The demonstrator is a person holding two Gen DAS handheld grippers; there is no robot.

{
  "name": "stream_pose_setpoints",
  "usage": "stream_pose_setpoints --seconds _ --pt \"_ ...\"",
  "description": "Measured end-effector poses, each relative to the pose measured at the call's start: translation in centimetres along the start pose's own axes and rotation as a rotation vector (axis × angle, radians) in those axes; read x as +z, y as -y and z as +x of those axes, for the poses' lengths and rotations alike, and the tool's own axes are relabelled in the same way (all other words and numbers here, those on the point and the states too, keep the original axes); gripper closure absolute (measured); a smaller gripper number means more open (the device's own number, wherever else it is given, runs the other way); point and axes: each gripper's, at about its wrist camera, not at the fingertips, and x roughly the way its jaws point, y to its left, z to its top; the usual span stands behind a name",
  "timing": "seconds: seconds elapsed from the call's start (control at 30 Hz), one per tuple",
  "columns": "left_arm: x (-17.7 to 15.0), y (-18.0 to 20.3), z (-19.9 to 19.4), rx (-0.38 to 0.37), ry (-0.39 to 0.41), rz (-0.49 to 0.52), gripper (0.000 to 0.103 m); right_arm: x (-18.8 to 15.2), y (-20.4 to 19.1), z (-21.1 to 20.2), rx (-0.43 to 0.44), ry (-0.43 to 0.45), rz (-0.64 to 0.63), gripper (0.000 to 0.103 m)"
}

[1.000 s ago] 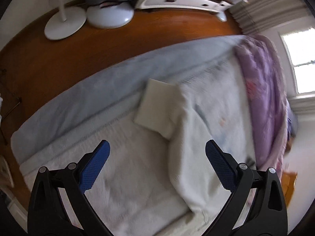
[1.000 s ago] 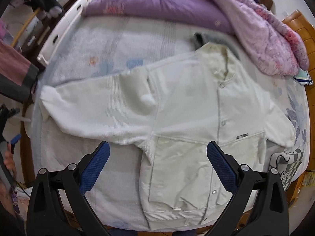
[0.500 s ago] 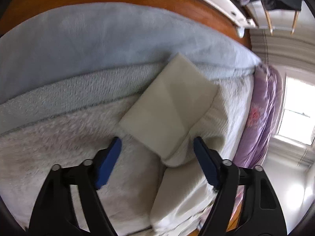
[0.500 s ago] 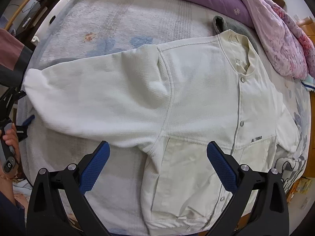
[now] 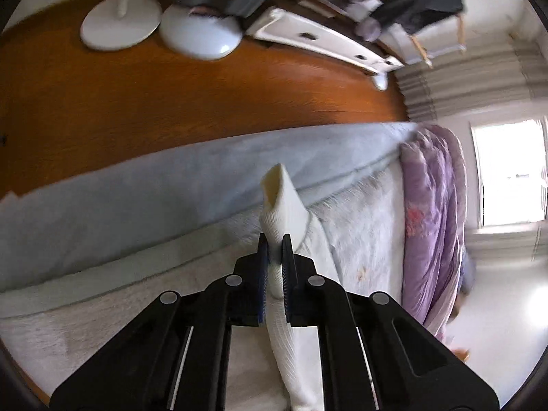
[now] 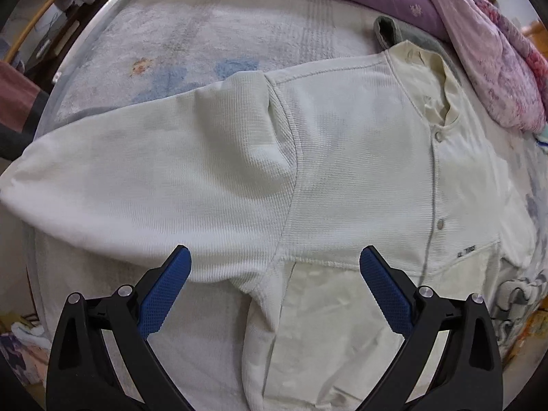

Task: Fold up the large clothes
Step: 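Fold the held sleeve across the jacket body while the right tool grasps the other cuff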

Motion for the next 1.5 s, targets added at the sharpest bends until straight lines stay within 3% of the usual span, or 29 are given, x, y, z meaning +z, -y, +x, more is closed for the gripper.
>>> stream_pose_setpoints --seconds 0.1,0.13,0.17,0.27,0.37,0.5,0.57,0.67,0.77,0.93,1.1,1.3,1.5 --pt "-1.6 2.7 -1.6 -0.058 0.022 0.041 0.096 -0.2 2.0 1.6 0.076 0.083 0.072 0.01" --pt "-2.2 4.0 -1.8 -0.083 0.026 0.05 0.096 -0.3 2.6 2.5 0.094 0.081 0.085 0.023" --pt "-2.9 5.5 -2.6 -0.112 0.031 0.076 0.096 -0.3 3.0 3.2 0.117 0.072 0.104 0.046" --pt "-5.4 10.0 -4.5 -0.177 0.044 0.181 0.096 -0.8 4.9 6.7 0.2 0.015 0.186 0.073" --pt "-8.4 14.0 -5.7 -0.264 0.025 0.256 0.096 -1.2 5.5 10.3 0.254 -0.058 0.189 0.079" --pt "-15.5 20.6 -5.8 -0.364 -0.041 0.374 0.095 -0.6 7.2 9.4 0.37 -0.048 0.176 0.079" --pt "-19.9 24.0 -5.0 -0.385 -0.074 0.443 0.095 -1.0 10.1 7.4 0.417 -0.011 0.203 0.077" --pt "-26.9 28.2 -3.0 -0.413 -0.133 0.511 0.095 -2.1 16.2 4.5 0.42 0.052 0.255 0.077" --pt "-33.9 31.3 -0.3 -0.405 -0.185 0.569 0.095 -3.5 24.1 1.8 0.38 0.114 0.311 0.077" --pt "-45.0 35.4 6.0 -0.408 -0.295 0.581 0.095 -6.5 37.6 -1.1 0.35 0.194 0.391 0.077" --pt "-56.5 37.4 13.1 -0.338 -0.393 0.619 0.095 -9.6 49.6 -4.0 0.214 0.256 0.5 0.076" --pt "-64.9 37.9 17.5 -0.288 -0.441 0.706 0.095 -14.5 60.8 -5.9 0.115 0.315 0.639 0.073" --pt "-70.7 38.1 20.0 -0.231 -0.519 0.806 0.095 -17.8 67.9 -5.2 0.037 0.329 0.778 0.069"
